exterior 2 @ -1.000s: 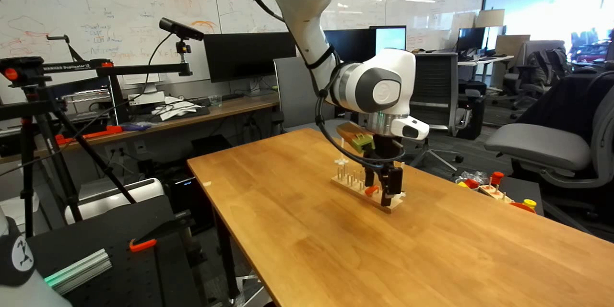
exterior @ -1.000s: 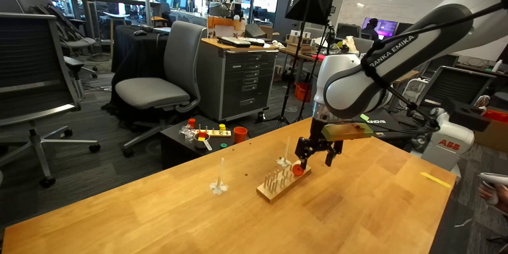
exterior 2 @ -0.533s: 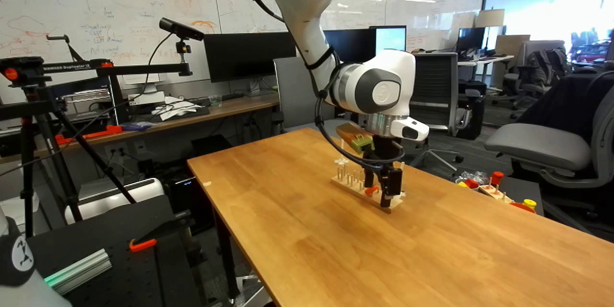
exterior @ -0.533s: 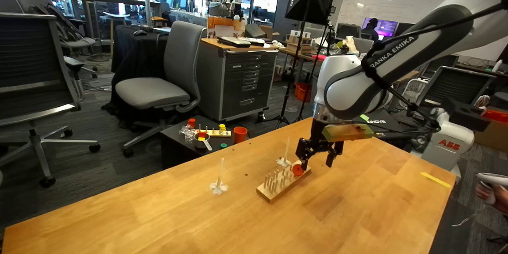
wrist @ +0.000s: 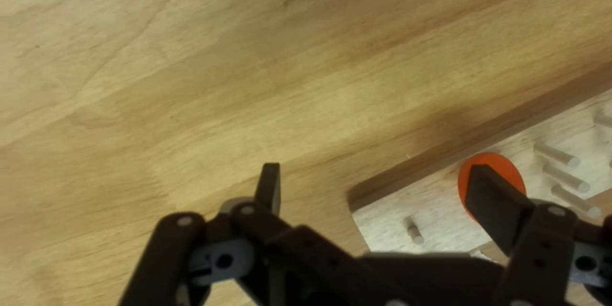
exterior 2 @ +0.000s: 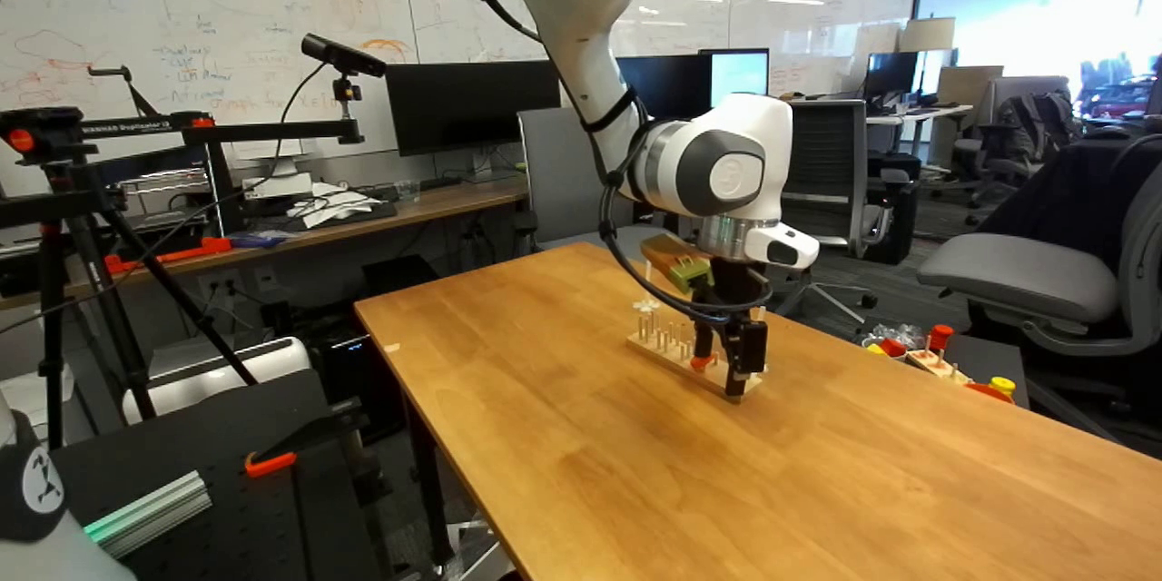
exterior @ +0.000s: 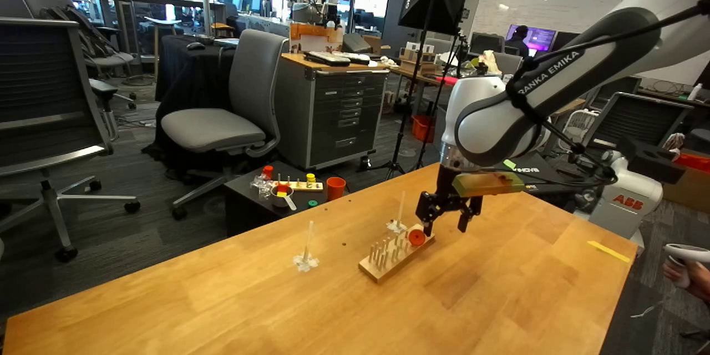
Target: Take the orange object and position it onto one of the small dowels
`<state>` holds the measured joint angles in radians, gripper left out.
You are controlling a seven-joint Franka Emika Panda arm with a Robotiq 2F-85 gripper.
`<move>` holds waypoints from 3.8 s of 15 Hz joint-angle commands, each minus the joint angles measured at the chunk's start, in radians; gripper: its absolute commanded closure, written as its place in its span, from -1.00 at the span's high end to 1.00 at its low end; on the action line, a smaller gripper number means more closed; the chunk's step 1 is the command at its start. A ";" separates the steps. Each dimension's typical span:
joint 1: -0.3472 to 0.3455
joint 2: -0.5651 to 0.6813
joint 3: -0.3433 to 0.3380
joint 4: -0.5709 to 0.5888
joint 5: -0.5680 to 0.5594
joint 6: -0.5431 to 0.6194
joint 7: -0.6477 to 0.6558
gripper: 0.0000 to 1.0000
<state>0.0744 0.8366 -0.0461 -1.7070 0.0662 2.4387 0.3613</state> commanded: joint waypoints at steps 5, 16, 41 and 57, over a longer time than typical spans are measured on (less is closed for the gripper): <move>-0.015 -0.007 -0.007 -0.003 0.019 -0.009 -0.012 1.00; 0.009 -0.054 -0.002 -0.007 0.013 -0.018 -0.001 1.00; 0.028 0.009 -0.008 0.040 0.009 -0.020 0.001 1.00; 0.017 0.035 -0.020 0.062 0.005 -0.027 -0.001 1.00</move>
<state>0.0893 0.8714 -0.0583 -1.6706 0.0662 2.4385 0.3613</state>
